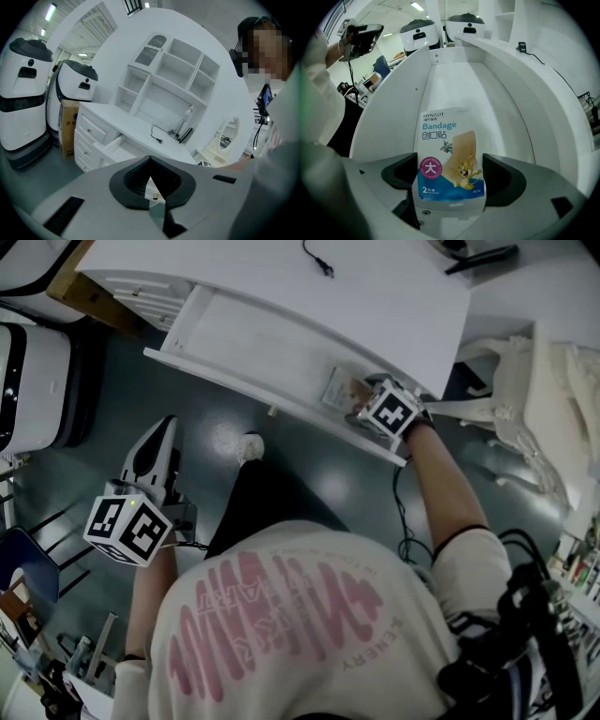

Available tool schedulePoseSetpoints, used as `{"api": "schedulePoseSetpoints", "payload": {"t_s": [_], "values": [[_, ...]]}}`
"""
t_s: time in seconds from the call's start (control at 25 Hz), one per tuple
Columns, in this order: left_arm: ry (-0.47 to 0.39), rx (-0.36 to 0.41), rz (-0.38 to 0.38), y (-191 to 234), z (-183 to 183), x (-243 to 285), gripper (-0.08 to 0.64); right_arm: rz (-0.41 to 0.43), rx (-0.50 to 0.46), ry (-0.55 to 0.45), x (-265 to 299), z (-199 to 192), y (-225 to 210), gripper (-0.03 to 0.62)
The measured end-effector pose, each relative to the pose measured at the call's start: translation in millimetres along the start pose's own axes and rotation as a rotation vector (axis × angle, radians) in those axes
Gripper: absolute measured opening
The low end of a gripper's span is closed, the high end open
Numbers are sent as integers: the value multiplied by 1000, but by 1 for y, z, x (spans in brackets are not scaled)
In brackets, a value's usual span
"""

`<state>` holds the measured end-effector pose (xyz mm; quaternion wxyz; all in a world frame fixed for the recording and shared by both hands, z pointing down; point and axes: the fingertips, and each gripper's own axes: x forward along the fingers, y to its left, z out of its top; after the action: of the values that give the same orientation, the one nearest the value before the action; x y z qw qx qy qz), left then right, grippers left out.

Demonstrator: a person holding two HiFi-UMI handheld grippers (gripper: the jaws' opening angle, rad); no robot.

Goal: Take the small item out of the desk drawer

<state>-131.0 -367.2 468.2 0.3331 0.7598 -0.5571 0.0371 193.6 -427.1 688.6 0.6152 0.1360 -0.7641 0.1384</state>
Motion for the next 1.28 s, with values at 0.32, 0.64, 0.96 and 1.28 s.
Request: {"api": "schedulePoseSetpoints", "payload": {"t_s": [0.32,0.64,0.96,1.28], "values": [[-65,1,-46,-21,11,-9,28,-58,18,-82,-37,17,4,450],[-123,24,-86,-53,24,-18,28,-175,40,-158,-81,19,3,449],[-212,54,-120,-77,46,-18,29,-278,225,-358,-142,37,-3,449],[-241,78,-177,-114,53,-12,29,-365,243,-550,-201,64,9,449]]}}
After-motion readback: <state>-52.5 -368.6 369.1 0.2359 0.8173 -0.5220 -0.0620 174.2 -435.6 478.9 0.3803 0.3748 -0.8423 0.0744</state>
